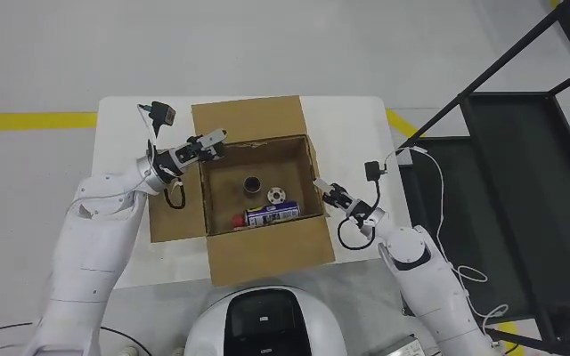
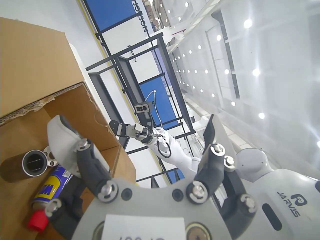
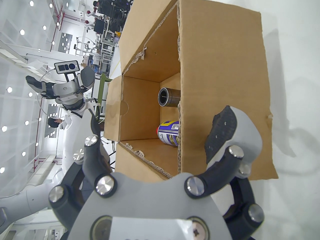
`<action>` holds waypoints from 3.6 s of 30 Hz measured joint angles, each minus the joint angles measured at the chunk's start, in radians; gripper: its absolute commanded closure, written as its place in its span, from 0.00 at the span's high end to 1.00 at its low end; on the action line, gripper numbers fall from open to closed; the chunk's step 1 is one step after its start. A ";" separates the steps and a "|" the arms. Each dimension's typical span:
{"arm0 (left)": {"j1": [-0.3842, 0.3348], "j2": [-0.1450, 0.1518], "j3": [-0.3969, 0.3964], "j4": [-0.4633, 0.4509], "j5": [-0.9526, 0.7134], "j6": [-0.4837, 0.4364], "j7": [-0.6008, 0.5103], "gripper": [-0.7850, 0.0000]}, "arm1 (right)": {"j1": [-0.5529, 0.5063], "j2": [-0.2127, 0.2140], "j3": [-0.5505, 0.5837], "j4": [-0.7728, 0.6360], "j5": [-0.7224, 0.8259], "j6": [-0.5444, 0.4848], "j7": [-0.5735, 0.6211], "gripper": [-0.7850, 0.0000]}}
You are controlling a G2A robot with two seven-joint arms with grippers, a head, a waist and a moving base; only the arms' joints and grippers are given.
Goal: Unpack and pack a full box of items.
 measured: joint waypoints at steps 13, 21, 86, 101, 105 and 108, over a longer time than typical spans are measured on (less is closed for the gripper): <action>0.047 0.017 -0.054 -0.013 -0.033 -0.009 -0.003 1.00 | 0.012 -0.002 -0.038 -0.008 0.009 0.015 0.025 1.00; 0.034 0.031 -0.074 0.031 -0.005 0.012 -0.072 1.00 | 0.019 0.000 -0.008 -0.081 -0.002 -0.085 -0.040 1.00; -0.002 0.103 -0.163 0.066 -0.072 -0.067 -0.421 1.00 | 0.614 -0.138 -0.638 0.178 -0.697 0.303 0.260 1.00; -0.002 0.103 -0.163 0.066 -0.072 -0.067 -0.421 1.00 | 0.752 -0.251 -0.786 0.450 -0.716 0.355 0.155 1.00; -0.002 0.103 -0.163 0.066 -0.072 -0.067 -0.421 1.00 | 0.777 -0.274 -0.796 0.509 -0.706 0.359 0.157 0.58; -0.002 0.103 -0.163 0.066 -0.072 -0.067 -0.421 1.00 | 0.790 -0.287 -0.801 0.541 -0.704 0.357 0.158 0.06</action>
